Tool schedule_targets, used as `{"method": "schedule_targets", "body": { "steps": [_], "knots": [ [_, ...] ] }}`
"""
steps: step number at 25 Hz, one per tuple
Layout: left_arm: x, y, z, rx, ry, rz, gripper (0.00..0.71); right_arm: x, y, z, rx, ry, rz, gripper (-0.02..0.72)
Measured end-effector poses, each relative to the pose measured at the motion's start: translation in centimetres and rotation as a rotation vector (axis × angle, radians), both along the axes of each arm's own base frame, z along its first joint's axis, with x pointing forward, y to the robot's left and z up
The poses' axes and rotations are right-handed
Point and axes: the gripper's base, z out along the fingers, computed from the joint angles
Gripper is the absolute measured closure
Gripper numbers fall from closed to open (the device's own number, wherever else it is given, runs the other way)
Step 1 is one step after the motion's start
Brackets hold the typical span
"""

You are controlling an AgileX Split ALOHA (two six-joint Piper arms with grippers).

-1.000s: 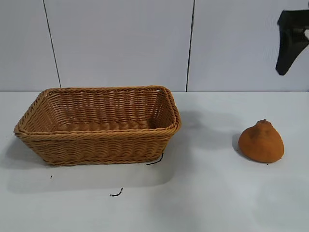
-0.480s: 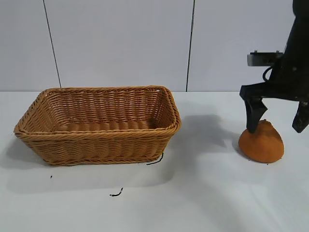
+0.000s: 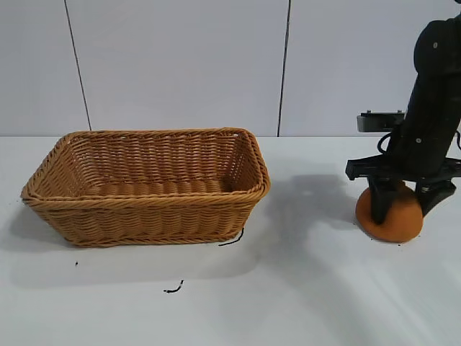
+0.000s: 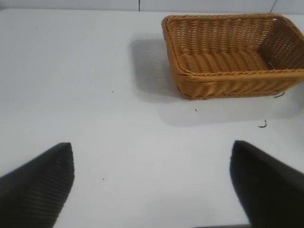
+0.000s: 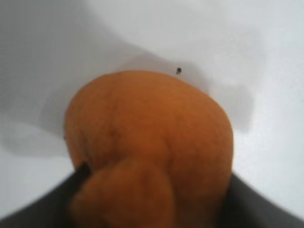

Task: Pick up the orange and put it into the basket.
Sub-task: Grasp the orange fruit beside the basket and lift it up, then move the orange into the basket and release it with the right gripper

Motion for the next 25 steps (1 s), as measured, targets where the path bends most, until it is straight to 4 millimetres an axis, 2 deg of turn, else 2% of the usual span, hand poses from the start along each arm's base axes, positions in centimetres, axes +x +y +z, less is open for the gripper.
{"method": "schedule_targets", "body": {
  "steps": [5, 9, 14, 25],
  "knots": [
    [0.0, 0.0, 0.0, 0.000, 0.000, 0.000, 0.071, 1.3, 0.1, 7.8, 0.012, -0.146, 0.002, 0.601],
    [0.0, 0.0, 0.0, 0.000, 0.000, 0.000, 0.071, 1.7, 0.8, 11.3, 0.014, -0.222, 0.019, 0.601],
    [0.0, 0.0, 0.0, 0.000, 0.000, 0.000, 0.071, 1.7, 4.4, 13.1, 0.034, -0.281, 0.096, 0.603],
    [0.0, 0.0, 0.0, 0.000, 0.000, 0.000, 0.071, -1.4, 17.2, 13.7, 0.150, -0.387, 0.360, 0.605]
  ]
}}
